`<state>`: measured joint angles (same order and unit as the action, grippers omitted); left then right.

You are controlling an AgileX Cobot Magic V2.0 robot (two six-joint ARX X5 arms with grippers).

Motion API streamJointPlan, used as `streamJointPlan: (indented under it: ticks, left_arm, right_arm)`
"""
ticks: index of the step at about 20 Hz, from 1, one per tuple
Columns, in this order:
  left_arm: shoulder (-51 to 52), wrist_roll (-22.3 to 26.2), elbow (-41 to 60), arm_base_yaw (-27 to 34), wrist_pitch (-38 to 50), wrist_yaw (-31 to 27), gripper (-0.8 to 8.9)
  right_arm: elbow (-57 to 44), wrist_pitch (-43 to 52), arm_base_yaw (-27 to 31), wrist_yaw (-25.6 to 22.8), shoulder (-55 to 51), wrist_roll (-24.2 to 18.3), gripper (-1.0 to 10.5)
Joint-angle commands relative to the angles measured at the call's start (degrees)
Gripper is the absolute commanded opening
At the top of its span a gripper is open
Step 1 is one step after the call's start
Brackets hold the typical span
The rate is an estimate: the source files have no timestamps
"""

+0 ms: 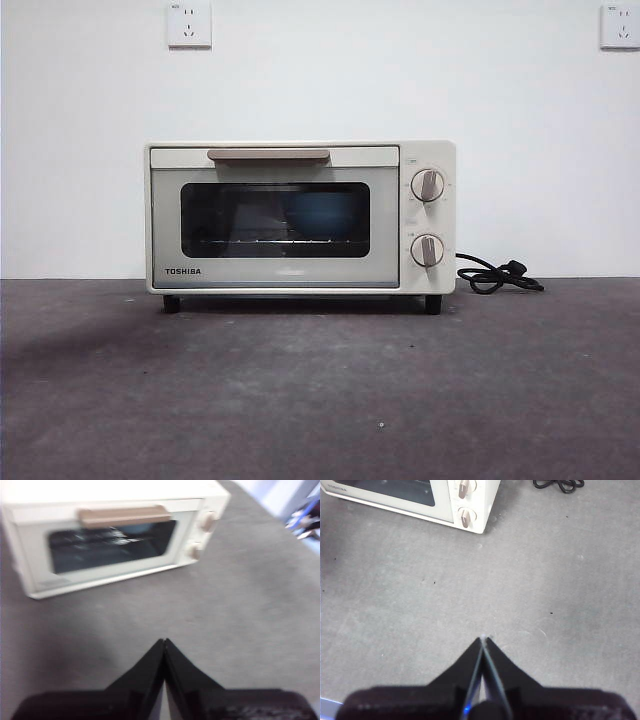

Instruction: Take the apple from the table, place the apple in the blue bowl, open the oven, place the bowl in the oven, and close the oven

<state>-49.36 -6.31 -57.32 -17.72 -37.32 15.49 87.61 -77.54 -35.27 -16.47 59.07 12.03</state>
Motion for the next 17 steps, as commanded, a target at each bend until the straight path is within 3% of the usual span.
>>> streamJointPlan:
  ticks: [1,3,9,11,17]
  left_arm:
    - [1.7,13.8,1.0,0.8,2.6,-3.1,-0.04]
    - [4.8,16.6,4.9,3.1,9.5,-3.1,-0.04]
    - [15.3,16.8,28.3,13.4,32.4,-3.5,-0.04]
    - [19.1,16.7,35.5,15.0,34.5,-4.0,-0.04]
    - [30.8,15.5,49.0,15.1,36.2,-12.5,-0.04]
  right_arm:
    - [-0.5,-1.2,0.0,-0.1,0.0,0.4,0.0]
    - [-0.5,-1.2,0.0,-0.1,0.0,0.4,0.0]
    - [-0.5,-1.2,0.0,-0.1,0.3,0.4,0.0]
    - [-0.5,-1.2,0.0,-0.1,0.4,0.4,0.0]
    - [-0.5,-1.2,0.0,-0.1,0.4,0.4,0.0]
